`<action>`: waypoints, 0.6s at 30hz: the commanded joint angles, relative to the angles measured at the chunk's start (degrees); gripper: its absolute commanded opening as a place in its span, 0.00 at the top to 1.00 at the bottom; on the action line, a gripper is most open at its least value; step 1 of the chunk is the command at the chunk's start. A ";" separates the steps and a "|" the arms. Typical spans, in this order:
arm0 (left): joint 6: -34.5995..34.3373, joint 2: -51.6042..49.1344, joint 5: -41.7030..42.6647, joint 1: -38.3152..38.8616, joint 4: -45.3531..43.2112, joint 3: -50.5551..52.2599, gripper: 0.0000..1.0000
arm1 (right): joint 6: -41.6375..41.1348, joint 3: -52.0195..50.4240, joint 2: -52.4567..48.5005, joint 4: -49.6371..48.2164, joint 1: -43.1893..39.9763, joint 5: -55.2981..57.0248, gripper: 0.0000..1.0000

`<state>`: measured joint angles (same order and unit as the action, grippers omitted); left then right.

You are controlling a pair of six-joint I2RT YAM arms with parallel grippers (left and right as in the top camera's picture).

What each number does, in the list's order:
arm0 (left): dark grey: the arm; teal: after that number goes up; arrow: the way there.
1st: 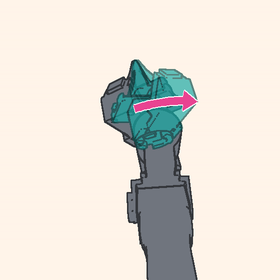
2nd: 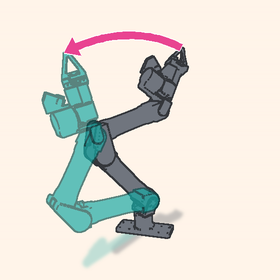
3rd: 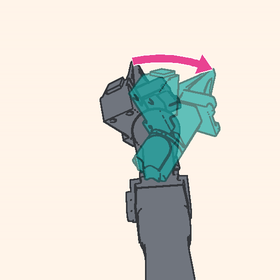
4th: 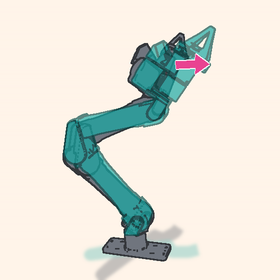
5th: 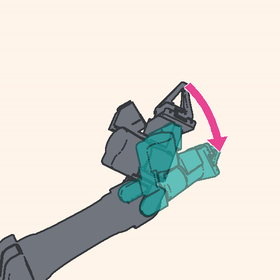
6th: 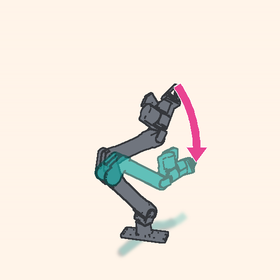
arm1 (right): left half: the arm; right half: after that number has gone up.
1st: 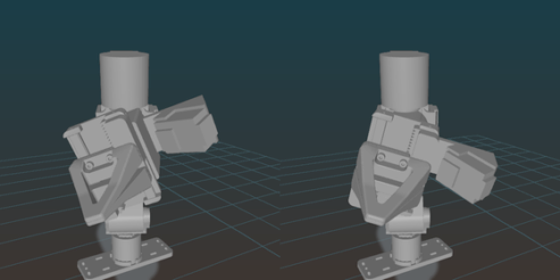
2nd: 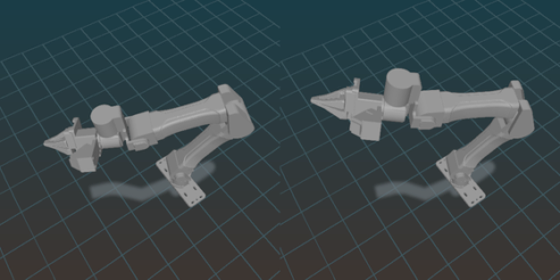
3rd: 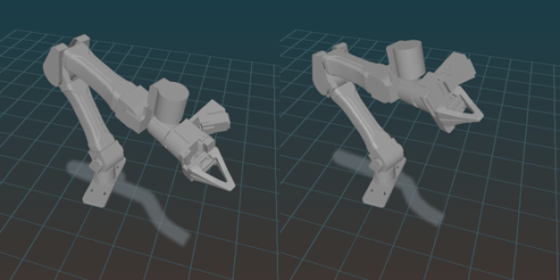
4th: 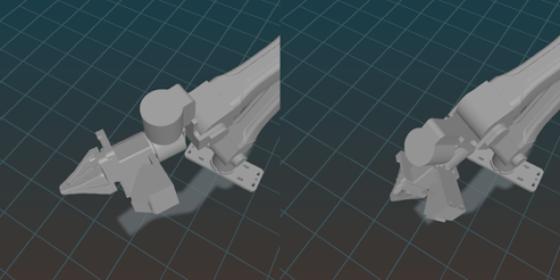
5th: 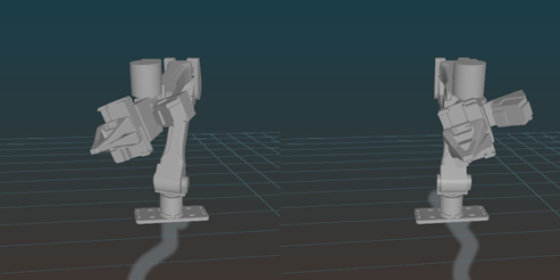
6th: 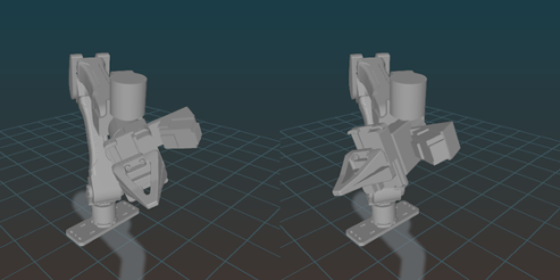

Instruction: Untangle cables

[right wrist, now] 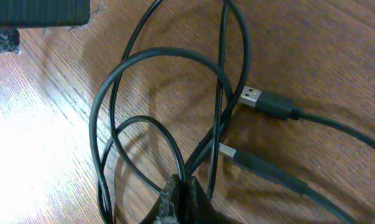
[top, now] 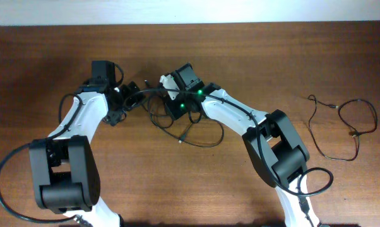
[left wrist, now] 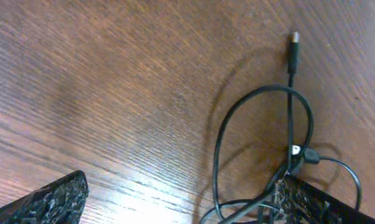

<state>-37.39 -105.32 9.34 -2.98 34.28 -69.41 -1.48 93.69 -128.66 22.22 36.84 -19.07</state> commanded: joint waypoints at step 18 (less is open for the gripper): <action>18.73 0.55 19.63 0.00 -1.79 0.17 0.76 | -7.82 0.17 -0.35 10.62 -5.20 -31.89 0.96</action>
<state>-20.38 -105.32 26.46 -2.98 32.05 -69.41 -9.47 93.73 -128.68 32.80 31.48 -50.87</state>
